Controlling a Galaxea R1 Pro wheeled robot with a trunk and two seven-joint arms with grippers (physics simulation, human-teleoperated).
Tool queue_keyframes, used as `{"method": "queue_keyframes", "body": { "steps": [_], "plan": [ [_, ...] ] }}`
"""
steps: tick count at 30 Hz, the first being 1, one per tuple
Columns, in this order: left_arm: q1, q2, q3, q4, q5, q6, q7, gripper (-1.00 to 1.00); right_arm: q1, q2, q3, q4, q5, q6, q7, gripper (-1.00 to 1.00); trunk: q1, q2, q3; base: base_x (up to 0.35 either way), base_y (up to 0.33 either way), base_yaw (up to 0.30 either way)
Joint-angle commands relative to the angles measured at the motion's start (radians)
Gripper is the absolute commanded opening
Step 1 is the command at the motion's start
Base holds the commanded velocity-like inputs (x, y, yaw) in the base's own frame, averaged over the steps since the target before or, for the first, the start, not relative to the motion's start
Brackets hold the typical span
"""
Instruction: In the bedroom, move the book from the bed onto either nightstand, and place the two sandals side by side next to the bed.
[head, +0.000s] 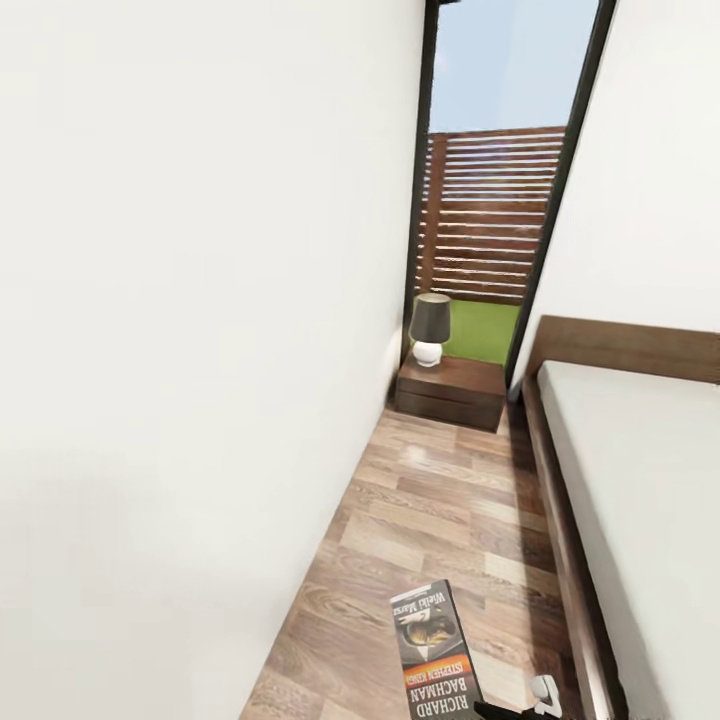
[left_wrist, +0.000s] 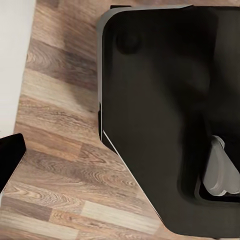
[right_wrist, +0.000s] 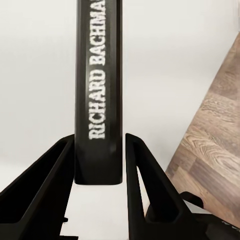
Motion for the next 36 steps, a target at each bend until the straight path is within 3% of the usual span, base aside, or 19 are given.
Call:
{"method": "queue_keyframes", "body": {
  "steps": [1, 26, 36],
  "plan": [
    [-0.001, 0.0, -0.008, 0.0, 0.01, -0.003, -0.002, 1.0, -0.001, 0.0, -0.008, 0.0, 0.009, 0.006, 0.004, -1.0, 0.001, -0.002, -0.002, 0.064, 0.044, -0.206],
    [0.0, 0.0, -0.008, 0.0, 0.01, -0.014, -0.001, 1.0, -0.001, 0.001, -0.008, 0.0, 0.009, 0.005, 0.005, -1.0, 0.001, -0.002, -0.003, 0.027, 0.032, -0.261],
    [-0.001, 0.0, -0.008, 0.0, 0.01, -0.015, -0.001, 1.0, -0.001, 0.001, -0.008, 0.0, 0.009, 0.003, 0.005, -1.0, 0.001, -0.002, -0.004, 0.068, 0.102, -0.087]
  ]
}}
